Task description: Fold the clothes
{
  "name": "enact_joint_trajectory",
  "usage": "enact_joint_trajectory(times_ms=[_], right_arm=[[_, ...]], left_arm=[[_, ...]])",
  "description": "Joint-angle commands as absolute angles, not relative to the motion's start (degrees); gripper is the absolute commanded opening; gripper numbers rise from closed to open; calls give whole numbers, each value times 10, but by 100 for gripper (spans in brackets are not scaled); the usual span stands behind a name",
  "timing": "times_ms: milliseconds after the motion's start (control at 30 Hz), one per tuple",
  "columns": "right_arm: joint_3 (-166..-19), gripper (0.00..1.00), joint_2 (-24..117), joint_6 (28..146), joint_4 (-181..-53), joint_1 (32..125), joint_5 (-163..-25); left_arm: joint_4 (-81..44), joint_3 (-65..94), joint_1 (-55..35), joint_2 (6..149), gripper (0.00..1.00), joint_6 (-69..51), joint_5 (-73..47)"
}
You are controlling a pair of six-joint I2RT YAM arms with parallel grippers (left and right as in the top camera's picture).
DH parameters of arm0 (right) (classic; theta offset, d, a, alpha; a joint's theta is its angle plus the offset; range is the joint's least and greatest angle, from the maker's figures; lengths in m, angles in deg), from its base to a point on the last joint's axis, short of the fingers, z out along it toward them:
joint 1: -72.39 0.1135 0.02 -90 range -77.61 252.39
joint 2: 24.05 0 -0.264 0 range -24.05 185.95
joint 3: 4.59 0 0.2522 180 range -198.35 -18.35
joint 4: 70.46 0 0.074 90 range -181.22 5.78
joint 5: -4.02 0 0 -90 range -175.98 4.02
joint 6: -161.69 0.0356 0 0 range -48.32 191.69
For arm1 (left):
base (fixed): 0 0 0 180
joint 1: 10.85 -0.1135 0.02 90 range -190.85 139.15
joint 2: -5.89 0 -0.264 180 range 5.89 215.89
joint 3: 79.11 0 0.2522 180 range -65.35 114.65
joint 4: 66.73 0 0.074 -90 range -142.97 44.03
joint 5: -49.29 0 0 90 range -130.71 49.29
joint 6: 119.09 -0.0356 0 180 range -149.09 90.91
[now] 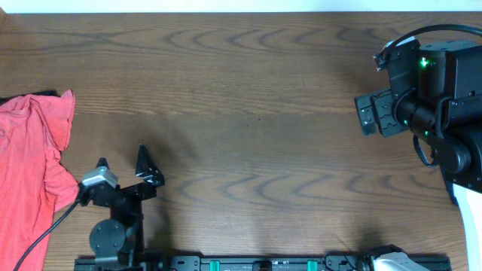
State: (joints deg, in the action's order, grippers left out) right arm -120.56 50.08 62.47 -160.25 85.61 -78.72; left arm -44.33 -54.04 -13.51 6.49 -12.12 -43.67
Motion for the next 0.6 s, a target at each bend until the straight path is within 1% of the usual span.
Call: enact_joint_trajectory(times_ms=[0,100,333,567], right_arm=[[-1206,99,494,635,-1603,851,-787],[-1206,99,494,635,-1603,851,-787],[-1206,99,494,635,-1603,851,-787],[-1206,99,494,635,-1603,851,-787]], left_arm=[[-479,-593,-133,60,98,-114,-437],[-510,-625,-132,60,98,-114,-438],[-494,-651,-132,60,98,-114,-450],[-492,-651,-120,60,98,-177,-450]])
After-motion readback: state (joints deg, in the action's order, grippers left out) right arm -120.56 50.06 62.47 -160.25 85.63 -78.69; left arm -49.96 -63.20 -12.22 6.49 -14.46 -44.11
